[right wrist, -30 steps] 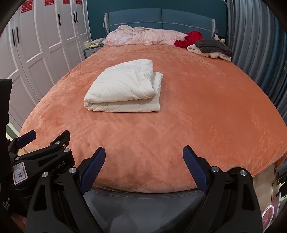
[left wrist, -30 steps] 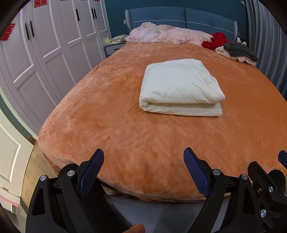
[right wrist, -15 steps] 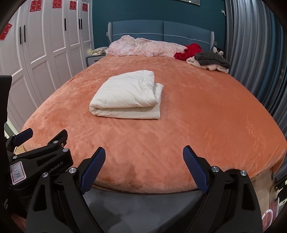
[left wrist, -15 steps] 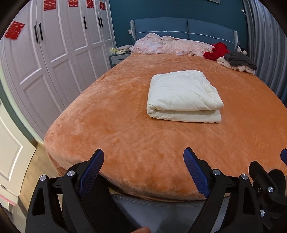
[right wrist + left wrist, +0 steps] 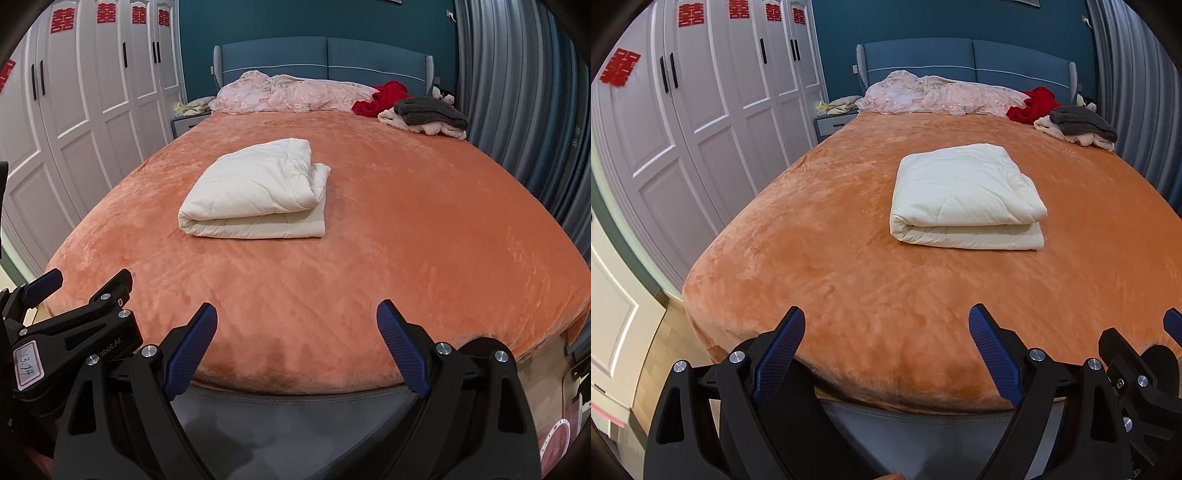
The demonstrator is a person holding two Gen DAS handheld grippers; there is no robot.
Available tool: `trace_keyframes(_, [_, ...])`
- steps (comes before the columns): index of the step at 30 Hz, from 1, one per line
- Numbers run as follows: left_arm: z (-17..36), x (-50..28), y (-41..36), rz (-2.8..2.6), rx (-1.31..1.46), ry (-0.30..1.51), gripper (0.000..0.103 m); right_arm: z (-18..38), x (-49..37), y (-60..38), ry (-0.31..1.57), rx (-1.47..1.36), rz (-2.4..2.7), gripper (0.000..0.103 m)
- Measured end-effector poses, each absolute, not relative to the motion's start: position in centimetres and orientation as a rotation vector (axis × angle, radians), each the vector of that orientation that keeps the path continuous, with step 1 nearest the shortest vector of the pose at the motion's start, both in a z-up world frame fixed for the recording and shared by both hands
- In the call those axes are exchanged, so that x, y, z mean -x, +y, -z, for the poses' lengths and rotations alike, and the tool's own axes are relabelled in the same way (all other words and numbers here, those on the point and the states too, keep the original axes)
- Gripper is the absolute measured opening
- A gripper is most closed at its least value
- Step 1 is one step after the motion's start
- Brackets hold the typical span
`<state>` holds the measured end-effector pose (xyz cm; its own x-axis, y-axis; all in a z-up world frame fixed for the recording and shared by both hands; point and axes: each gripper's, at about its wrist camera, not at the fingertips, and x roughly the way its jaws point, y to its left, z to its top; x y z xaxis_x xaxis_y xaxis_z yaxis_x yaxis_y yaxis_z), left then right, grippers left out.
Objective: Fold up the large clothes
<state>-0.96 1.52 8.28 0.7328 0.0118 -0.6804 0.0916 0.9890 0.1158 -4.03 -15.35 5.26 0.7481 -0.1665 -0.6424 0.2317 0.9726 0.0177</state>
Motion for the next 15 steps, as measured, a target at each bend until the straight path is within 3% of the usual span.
trace_keyframes(15, [-8.09, 0.93, 1.21, 0.030, -0.154, 0.742, 0.088, -5.13, 4.19, -14.98, 0.681, -0.096, 0.231, 0.086])
